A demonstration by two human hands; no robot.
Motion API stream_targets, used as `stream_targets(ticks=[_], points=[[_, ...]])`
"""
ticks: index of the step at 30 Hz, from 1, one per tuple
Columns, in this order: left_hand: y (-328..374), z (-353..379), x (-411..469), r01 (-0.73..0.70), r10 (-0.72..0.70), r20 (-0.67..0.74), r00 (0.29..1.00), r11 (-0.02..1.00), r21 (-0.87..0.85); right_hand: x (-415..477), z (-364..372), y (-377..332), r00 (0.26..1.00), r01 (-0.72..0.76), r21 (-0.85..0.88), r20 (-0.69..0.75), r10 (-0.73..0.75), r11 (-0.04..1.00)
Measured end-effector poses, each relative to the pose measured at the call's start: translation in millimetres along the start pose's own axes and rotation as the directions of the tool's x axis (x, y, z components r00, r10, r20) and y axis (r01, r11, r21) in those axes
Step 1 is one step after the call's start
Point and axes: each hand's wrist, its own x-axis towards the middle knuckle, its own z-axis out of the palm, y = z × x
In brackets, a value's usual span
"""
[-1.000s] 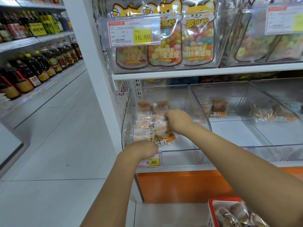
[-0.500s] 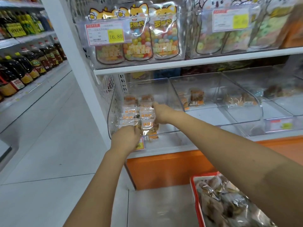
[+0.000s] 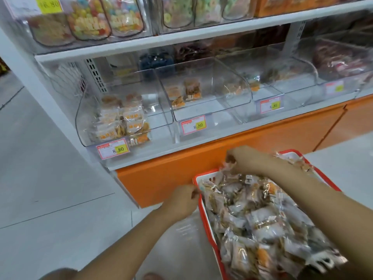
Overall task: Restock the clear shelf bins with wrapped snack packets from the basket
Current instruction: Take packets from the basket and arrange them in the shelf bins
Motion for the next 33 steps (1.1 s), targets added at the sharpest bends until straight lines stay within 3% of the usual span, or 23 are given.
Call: stream_targets(ticks=[6, 10, 12, 17, 23, 27, 30, 33], points=[[9.1, 35.4, -1.5, 0.019, -0.042, 0.271, 0.962, 0.996, 0.087, 12.1, 48.6, 65.7, 0.969, -0.203, 0.176, -0.105, 0.224, 0.963], [10.9, 35.8, 9.2, 0.043, -0.077, 0.355, 0.932, 0.994, 0.103, 27.3, 55.7, 69.1, 0.983, -0.171, 0.22, -0.035, 0.183, 0.96], [9.5, 32.7, 14.0, 0.052, -0.078, 0.359, 0.93, 0.995, 0.081, 32.6, 55.2, 65.1, 0.988, -0.153, 0.241, 0.027, 0.151, 0.959], [7.8, 26.0, 20.2, 0.091, -0.099, 0.352, 0.931, 0.995, 0.04, 42.2, 47.6, 57.6, 0.993, -0.119, 0.142, 0.015, 0.118, 0.983], [18.3, 8.9, 26.7, 0.082, -0.048, 0.28, 0.959, 0.99, -0.111, 41.6, 39.4, 59.9, 0.983, -0.068, 0.167, 0.179, 0.038, 0.984], [22.7, 2.9, 29.3, 0.095, -0.045, 0.253, 0.966, 0.978, -0.188, 32.8, 40.9, 52.9, 0.985, 0.008, 0.017, 0.169, -0.01, 1.0], [23.6, 2.7, 29.1, 0.106, -0.051, 0.256, 0.965, 0.973, -0.203, 30.8, 53.7, 58.0, 0.957, -0.05, 0.078, 0.29, 0.026, 0.996], [27.4, -4.4, 28.2, 0.101, -0.04, 0.26, 0.965, 0.969, -0.226, 26.9, 49.8, 62.6, 0.96, -0.056, 0.254, 0.28, -0.018, 0.966]])
